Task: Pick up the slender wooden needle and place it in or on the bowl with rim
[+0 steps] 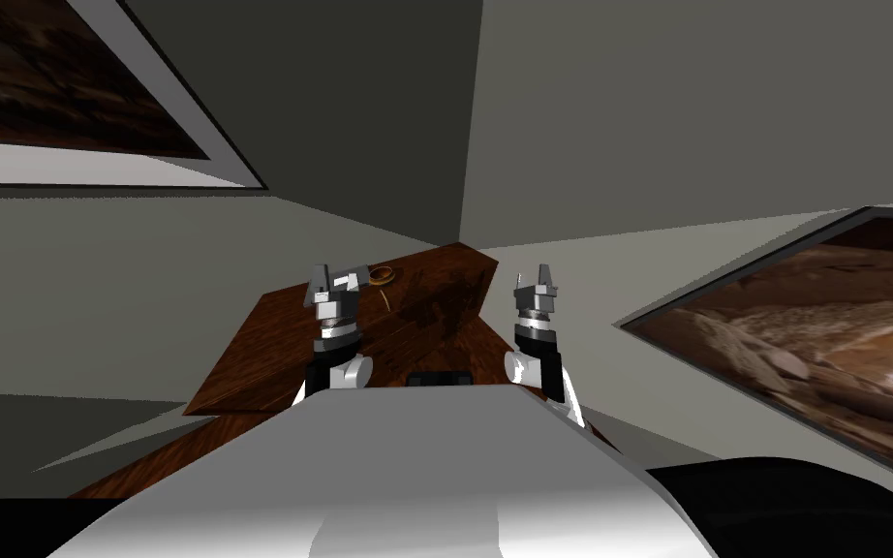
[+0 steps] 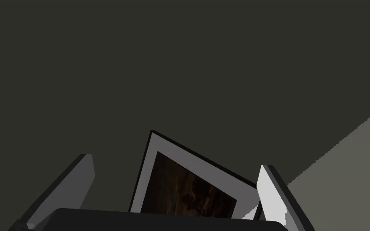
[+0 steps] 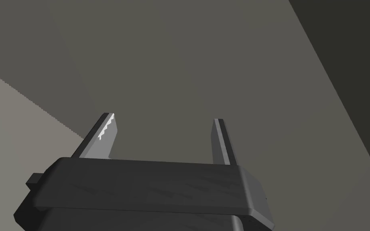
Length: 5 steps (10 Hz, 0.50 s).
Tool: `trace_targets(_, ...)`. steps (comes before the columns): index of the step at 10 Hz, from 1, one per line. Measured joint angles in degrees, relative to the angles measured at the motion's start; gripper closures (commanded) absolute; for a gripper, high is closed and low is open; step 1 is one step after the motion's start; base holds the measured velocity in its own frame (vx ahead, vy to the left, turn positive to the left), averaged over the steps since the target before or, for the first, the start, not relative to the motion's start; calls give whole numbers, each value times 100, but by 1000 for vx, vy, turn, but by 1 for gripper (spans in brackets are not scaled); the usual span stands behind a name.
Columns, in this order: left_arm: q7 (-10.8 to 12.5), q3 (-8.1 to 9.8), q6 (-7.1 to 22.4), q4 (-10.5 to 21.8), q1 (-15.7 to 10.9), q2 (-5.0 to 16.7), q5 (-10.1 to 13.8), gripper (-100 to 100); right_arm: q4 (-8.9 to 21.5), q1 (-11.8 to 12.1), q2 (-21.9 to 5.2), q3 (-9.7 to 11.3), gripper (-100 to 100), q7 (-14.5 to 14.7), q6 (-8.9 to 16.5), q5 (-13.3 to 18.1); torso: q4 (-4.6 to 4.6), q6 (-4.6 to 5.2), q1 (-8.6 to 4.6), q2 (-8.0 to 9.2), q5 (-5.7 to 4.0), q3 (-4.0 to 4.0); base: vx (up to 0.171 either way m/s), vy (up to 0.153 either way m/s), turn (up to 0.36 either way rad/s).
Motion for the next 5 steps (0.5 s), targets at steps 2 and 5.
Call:
trace_targets(2,3,90,66,36,-65,259,21,-100,0,-1,0,0,0,0,0,0,3,1,-9,15,-2,8,-59,-35,-30)
trace_targets(5,18,332,302,103,-185,777,99,-100,0,-1,1,1,0,0,0,0,7,1,-18,34,-4,19,-89,-54,-51)
